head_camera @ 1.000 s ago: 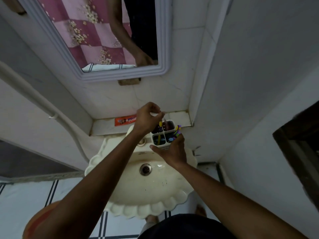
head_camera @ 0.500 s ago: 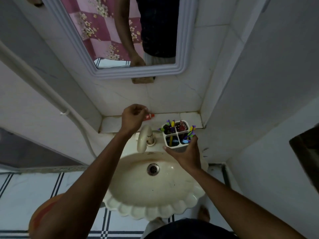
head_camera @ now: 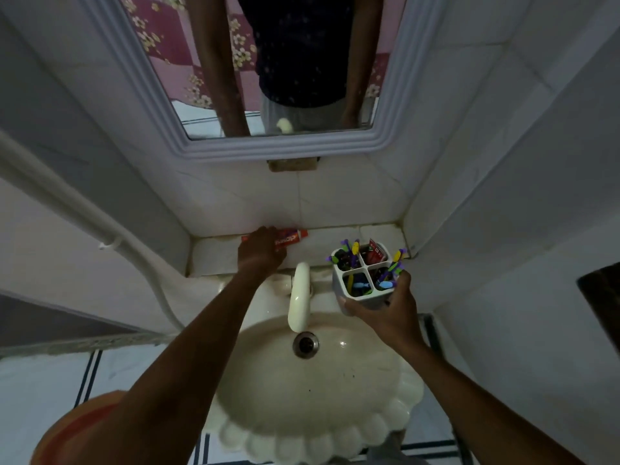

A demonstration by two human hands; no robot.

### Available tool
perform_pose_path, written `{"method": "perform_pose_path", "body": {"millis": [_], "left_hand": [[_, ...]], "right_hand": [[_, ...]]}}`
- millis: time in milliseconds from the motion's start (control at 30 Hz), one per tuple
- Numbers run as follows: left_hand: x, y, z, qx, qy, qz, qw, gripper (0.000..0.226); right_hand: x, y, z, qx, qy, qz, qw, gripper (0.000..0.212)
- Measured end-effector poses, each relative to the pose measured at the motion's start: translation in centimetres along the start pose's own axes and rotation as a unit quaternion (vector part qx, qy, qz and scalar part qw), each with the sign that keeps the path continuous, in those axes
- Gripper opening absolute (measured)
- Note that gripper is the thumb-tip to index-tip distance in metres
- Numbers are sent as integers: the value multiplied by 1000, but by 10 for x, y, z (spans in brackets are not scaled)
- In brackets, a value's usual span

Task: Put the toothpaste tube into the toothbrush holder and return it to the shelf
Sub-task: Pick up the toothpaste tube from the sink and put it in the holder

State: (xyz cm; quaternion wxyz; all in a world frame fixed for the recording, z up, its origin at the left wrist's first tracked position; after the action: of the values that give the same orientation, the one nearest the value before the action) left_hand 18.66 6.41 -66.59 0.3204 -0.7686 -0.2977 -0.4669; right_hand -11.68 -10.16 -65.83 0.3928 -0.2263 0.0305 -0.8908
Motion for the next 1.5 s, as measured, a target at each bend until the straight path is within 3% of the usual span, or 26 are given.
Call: {"method": "perform_pose_path", "body": {"millis": [133, 333, 433, 600, 800, 967, 1233, 1333, 1500], "left_hand": [[-4, 22, -12, -41, 122, 7, 992, 43], [4, 23, -21, -63, 190, -16, 980, 15], [8, 21, -13, -60, 205, 6, 977, 28], [-6, 15, -3, -49, 188, 65, 979, 72], [1, 15, -5, -35, 259, 64, 963, 70], [30, -3, -6, 13, 85, 57, 995, 28], [134, -66, -66, -68, -119, -64, 988, 30], [154, -90, -108, -114, -144, -53, 982, 30], [147, -121, -176, -174, -61, -36, 982, 29]], "right_hand": [[-1, 6, 4, -2, 3, 1, 1000, 116], [0, 9, 9, 2, 2, 3, 1000, 120], [0, 8, 12, 2, 0, 11, 1000, 120], [1, 11, 13, 2, -16, 15, 1000, 113], [2, 10, 12, 1, -17, 16, 1000, 113], [2, 5, 13, 5, -16, 19, 1000, 112], [2, 2, 13, 7, -45, 25, 999, 111], [2, 1, 10, 5, -49, 31, 998, 116], [3, -1, 7, 4, -44, 40, 998, 122]]}}
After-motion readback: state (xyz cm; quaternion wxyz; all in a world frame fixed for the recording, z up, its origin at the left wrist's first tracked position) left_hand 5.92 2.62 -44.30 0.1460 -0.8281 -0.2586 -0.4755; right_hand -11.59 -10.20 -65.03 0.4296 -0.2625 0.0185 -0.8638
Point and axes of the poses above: each hand's wrist, its own y-axis towards the middle knuckle, its own x-axis out of the back of the hand, z = x × y, the point moved 10 cm from there along y, towards the middle knuckle, and after that the axes turned 7 degrees about z, right-handed, at the moved point
